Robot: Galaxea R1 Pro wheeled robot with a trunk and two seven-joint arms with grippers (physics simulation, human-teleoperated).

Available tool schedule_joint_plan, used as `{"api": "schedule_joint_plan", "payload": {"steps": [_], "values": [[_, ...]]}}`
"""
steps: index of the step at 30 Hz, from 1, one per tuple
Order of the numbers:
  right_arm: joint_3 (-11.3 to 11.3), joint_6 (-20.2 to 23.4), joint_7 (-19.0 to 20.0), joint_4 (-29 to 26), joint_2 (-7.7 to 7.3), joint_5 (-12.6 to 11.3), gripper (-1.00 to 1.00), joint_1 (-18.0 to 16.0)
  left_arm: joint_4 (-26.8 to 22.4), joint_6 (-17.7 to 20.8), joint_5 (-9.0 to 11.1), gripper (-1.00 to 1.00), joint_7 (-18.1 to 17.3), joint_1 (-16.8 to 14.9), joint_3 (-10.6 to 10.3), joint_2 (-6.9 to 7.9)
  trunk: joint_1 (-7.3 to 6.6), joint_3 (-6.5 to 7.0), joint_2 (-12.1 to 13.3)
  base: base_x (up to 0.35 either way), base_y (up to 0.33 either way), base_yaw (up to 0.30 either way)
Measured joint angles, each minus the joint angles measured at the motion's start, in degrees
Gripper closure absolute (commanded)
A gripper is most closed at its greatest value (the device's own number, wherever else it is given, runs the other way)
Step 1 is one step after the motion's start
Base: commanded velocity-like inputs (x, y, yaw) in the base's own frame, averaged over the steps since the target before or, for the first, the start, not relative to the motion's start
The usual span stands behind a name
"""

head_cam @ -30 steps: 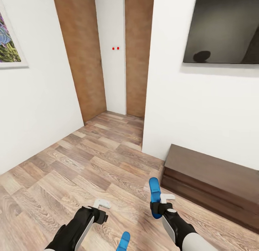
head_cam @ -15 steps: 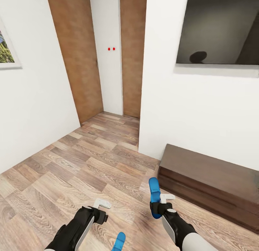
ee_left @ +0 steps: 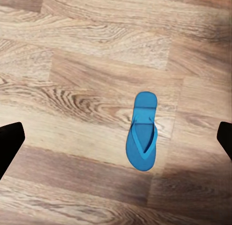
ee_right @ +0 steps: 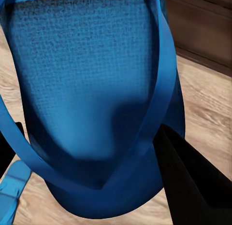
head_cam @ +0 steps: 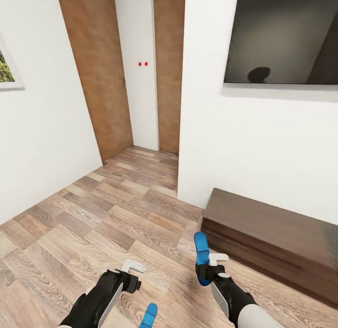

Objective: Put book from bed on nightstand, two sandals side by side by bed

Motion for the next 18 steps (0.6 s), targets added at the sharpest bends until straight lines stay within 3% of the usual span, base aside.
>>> {"api": "schedule_joint_plan", "payload": {"steps": [18], "values": [[0.07,0.0,-0.02,0.03,0.04,0.0,1.0,0.05,0.0,-0.06,0.01,-1.0,-0.06,0.0,0.0,0.0,0.0,0.0,0.0,0.013,0.004,-0.04]]}}
